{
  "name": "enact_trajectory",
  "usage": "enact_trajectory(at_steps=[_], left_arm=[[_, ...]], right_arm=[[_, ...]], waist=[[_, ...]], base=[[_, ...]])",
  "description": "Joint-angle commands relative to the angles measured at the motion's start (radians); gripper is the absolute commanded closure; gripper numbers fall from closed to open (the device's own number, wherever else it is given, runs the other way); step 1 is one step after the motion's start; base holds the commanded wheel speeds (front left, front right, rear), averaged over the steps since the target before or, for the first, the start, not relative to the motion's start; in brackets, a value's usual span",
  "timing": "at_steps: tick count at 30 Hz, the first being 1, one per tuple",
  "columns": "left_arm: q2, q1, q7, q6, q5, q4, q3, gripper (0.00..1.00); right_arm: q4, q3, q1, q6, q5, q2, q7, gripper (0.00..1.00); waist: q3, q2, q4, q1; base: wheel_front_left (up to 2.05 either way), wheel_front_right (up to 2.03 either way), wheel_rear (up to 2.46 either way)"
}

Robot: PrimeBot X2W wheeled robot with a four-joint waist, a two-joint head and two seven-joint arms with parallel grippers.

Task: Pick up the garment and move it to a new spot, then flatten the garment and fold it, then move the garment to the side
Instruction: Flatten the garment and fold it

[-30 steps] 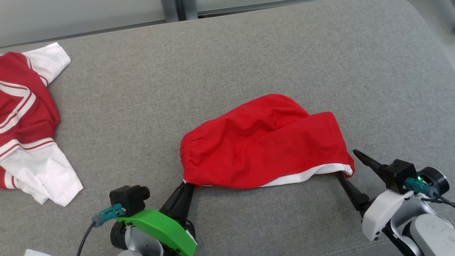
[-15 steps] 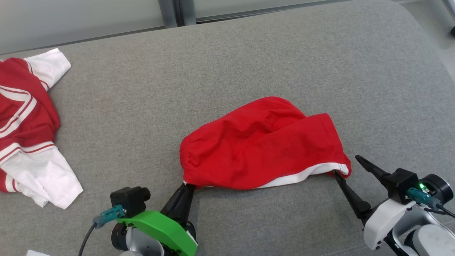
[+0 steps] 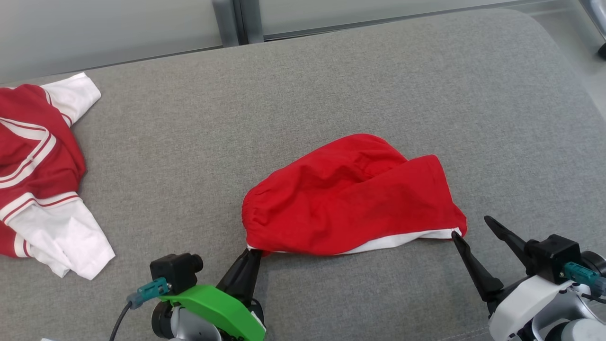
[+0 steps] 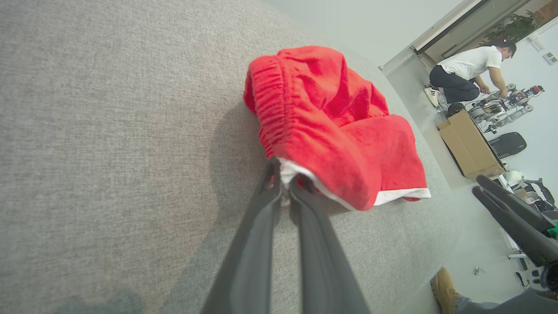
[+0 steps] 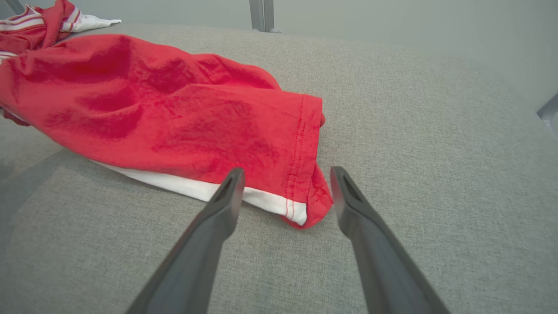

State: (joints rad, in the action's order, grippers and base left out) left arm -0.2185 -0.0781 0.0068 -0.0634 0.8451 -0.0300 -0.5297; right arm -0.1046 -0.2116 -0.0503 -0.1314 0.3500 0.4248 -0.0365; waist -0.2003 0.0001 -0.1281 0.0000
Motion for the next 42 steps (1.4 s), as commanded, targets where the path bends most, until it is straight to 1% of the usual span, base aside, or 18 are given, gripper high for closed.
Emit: enact_trajectory(at_steps=[1,5,9,19,30,32,34,35,37,40,42], left_arm=[[-0.006,-0.002,-0.006,-0.007,0.002,0.003,0.0,1.0],[-0.007,-0.011,-0.005,-0.003,-0.003,0.004,-0.004,1.0],[-0.007,-0.016,-0.003,0.0,-0.006,0.004,-0.008,1.0],[-0.011,-0.019,-0.004,-0.004,-0.003,0.003,-0.011,1.0],[-0.013,-0.023,-0.002,-0.008,-0.002,0.005,-0.015,1.0],[-0.012,-0.025,-0.002,-0.008,0.0,0.004,-0.015,1.0],[-0.012,-0.025,-0.004,-0.008,0.001,0.003,-0.015,1.0],[-0.011,-0.025,-0.004,-0.008,0.002,0.002,-0.015,1.0],[-0.011,-0.025,-0.006,-0.009,0.004,0.001,-0.016,1.0],[-0.012,-0.023,-0.007,-0.009,0.006,-0.001,-0.015,1.0],[-0.012,-0.022,-0.007,-0.01,0.007,-0.002,-0.016,1.0]], right_arm=[[0.006,0.001,-0.005,0.001,-0.014,-0.004,0.008,0.0],[0.075,-0.015,0.025,0.002,-0.02,-0.041,0.03,0.0],[0.167,-0.032,0.062,0.002,-0.016,-0.062,0.06,0.0],[0.349,-0.062,0.137,0.002,0.004,-0.079,0.134,0.0],[0.42,-0.106,0.181,0.002,0.031,-0.084,0.173,0.0],[0.428,-0.109,0.184,0.002,0.038,-0.083,0.174,0.07],[0.435,-0.113,0.185,0.002,0.041,-0.081,0.177,0.2],[0.438,-0.115,0.187,0.002,0.04,-0.08,0.179,0.24],[0.44,-0.119,0.191,0.002,0.041,-0.078,0.181,0.27],[0.441,-0.122,0.193,0.002,0.043,-0.075,0.183,0.36],[0.441,-0.122,0.191,0.002,0.045,-0.074,0.185,0.5]], waist=[[-0.001,-0.0001,0.001,0.0],[-0.005,-0.0001,0.006,0.0],[-0.009,-0.0001,0.016,0.0],[-0.013,-0.0001,0.028,0.0],[-0.02,-0.0001,0.028,0.0],[-0.021,-0.0001,0.029,0.0],[-0.021,-0.0001,0.029,0.0],[-0.021,-0.0001,0.03,0.0],[-0.02,-0.0001,0.029,0.0],[-0.017,-0.0001,0.028,0.0],[-0.017,-0.0001,0.027,0.0]], base=[[0.0,0.0,0.0],[0.0,0.0,0.0],[0.0,0.0,0.0],[0.0,0.0,0.0],[0.0,0.0,0.0],[0.0,0.0,0.0],[0.0,0.0,0.0],[0.0,0.0,0.0],[0.0,0.0,0.0],[0.0,0.0,0.0],[0.0,0.0,0.0]])
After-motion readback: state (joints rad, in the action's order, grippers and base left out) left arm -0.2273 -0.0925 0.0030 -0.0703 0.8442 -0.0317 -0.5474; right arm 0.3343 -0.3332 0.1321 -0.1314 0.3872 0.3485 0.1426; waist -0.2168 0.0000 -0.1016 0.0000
